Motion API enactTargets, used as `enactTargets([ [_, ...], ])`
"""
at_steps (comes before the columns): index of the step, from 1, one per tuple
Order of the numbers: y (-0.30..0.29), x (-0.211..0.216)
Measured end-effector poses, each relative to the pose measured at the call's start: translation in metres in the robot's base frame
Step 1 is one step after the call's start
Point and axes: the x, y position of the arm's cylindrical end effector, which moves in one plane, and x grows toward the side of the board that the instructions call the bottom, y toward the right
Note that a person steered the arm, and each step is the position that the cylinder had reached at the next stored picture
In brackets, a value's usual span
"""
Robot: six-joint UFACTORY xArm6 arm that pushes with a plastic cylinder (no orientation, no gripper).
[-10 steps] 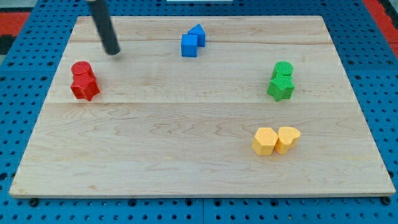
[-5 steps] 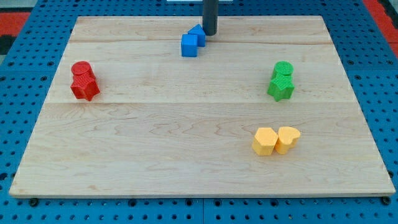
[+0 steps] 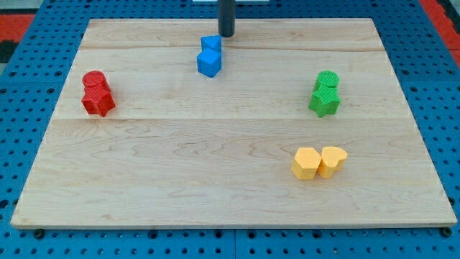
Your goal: Move the blue blocks slightly downwards
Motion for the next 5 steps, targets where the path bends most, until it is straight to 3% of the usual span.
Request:
enactTargets([
  [3, -0.007, 0.075],
  [5, -0.042, 0.114],
])
